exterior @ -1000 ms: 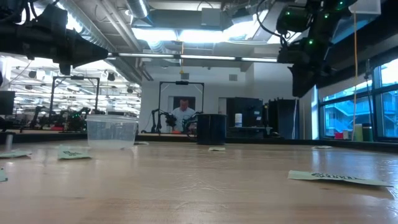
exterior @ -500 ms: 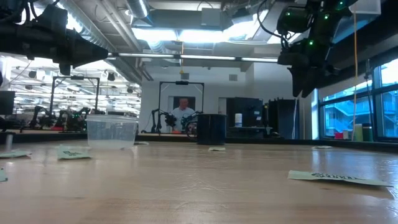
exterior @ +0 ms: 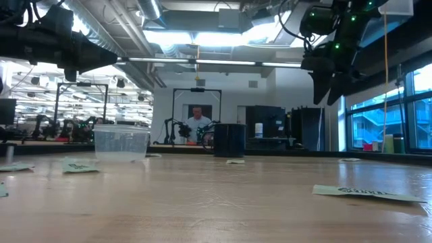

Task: Pick and place items into bin
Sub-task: Put the white stevia packet into the bottom transparent bin

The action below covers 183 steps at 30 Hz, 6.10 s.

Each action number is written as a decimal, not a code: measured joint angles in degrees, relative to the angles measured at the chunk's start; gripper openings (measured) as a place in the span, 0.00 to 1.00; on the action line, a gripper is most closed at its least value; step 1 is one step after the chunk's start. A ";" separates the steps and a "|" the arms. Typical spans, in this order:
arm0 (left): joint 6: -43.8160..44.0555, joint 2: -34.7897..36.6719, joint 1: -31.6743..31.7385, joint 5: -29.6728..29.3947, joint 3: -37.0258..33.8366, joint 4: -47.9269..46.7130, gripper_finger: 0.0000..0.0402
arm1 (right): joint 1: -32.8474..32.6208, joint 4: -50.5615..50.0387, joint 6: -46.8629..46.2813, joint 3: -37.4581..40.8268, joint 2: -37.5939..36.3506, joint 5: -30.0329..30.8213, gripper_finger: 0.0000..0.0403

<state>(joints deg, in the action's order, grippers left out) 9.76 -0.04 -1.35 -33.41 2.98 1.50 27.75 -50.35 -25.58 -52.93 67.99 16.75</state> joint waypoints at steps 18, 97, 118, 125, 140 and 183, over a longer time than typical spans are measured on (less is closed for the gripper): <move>-0.01 -0.01 -0.01 0.00 0.01 0.00 0.16 | 6.47 -0.94 -17.34 -0.02 11.62 3.82 0.65; 0.02 -0.01 0.00 0.00 0.02 -0.02 0.16 | 23.06 6.42 -23.42 2.49 31.82 -13.17 0.29; 0.02 0.01 0.01 0.00 0.01 -0.01 0.16 | 22.29 5.12 -15.98 0.72 32.15 -13.90 0.28; 0.02 0.01 -0.01 0.00 0.01 -0.02 0.16 | 22.29 5.10 -15.76 0.72 32.15 -14.08 0.28; 0.02 -0.01 0.01 0.00 0.00 -0.02 0.16 | 22.27 4.75 -14.19 0.61 32.15 -14.48 0.20; 0.02 0.01 0.01 0.00 0.00 0.00 0.16 | -38.31 -26.83 -37.75 -20.76 12.54 -18.71 0.02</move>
<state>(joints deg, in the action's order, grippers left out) 9.78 -0.03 -1.35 -33.41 2.98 1.50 -10.56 -77.18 -63.33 -73.69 80.53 -1.96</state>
